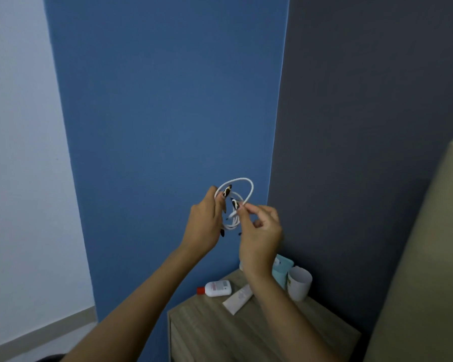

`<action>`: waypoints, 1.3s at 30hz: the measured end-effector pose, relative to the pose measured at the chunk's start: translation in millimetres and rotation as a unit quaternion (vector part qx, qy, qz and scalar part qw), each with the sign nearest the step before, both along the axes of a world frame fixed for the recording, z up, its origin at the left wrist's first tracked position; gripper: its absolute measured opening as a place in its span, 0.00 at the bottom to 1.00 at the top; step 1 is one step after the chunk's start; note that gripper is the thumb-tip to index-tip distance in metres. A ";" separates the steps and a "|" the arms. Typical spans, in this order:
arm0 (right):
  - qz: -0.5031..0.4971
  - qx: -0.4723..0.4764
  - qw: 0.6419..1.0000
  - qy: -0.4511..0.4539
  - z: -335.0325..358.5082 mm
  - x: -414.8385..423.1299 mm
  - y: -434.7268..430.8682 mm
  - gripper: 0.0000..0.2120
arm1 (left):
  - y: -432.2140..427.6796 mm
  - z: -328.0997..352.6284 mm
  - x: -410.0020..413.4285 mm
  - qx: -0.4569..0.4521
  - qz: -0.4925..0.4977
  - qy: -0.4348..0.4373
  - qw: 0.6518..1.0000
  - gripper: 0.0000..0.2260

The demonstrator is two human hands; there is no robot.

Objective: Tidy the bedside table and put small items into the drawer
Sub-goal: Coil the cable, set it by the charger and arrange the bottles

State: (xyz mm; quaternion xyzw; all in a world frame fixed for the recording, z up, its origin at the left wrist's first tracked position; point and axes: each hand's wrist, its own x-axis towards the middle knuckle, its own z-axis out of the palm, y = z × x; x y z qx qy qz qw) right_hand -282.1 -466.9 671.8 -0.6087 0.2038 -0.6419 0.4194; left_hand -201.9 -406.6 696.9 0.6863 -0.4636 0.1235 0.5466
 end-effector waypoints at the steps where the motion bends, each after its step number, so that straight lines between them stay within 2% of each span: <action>1: -0.033 -0.053 0.998 0.017 -2.3 1.2 0.5 0.04 | -1.2 -0.3 -0.1 -0.005 0.003 0.010 1.000 0.16; 3: -0.072 -0.137 0.986 0.056 -7.6 2.7 -0.1 0.05 | -2.7 0.1 1.8 -0.017 0.011 0.024 0.999 0.16; 5: -0.050 -0.141 0.986 0.066 -10.1 1.8 -1.1 0.07 | -2.3 -0.4 3.9 -0.020 0.010 0.025 0.999 0.15; 7: 0.051 -0.039 0.997 0.050 -8.6 0.3 -3.0 0.14 | -1.7 -2.0 5.5 -0.022 -0.003 0.039 0.999 0.15; 8: 0.127 0.034 0.991 0.034 -5.7 -0.7 -4.0 0.17 | -1.9 -2.6 6.4 -0.026 -0.013 0.053 0.998 0.15; 9: 0.207 0.106 0.972 0.015 -2.6 -1.3 -6.2 0.19 | -2.3 -3.3 7.4 -0.029 -0.020 0.069 0.997 0.16; 11: 0.358 0.218 0.908 -0.011 0.5 -2.7 -13.3 0.16 | -3.0 -3.3 8.5 -0.030 -0.022 0.095 0.995 0.17; 13: 0.441 0.244 0.864 0.005 -0.4 -5.9 -17.8 0.13 | -4.2 -3.4 8.5 -0.028 -0.018 0.105 0.994 0.17; 18: 0.408 0.153 0.897 0.071 -5.9 -10.3 -20.8 0.10 | -6.3 -2.4 11.1 -0.028 0.029 0.124 0.992 0.16; 23: 0.429 0.123 0.884 0.140 -8.0 -11.8 -16.1 0.15 | -7.7 1.3 15.0 -0.032 0.034 0.153 0.987 0.17; 27: 0.359 0.070 0.916 0.166 -6.6 -5.0 -16.3 0.07 | -9.6 -2.1 11.8 -0.025 0.036 0.141 0.989 0.16; 30: 0.354 0.034 0.912 0.207 -10.8 -4.6 -17.6 0.01 | -8.3 -1.3 12.6 -0.027 0.029 0.139 0.989 0.16; 34: 0.353 -0.005 0.905 0.237 -15.6 -7.1 -18.0 0.05 | -6.8 -0.8 15.7 -0.030 0.013 0.164 0.986 0.17; 39: 0.299 -0.071 0.907 0.289 -28.1 -22.1 -25.9 0.09 | 0.1 6.2 37.8 -0.066 0.046 0.229 0.970 0.16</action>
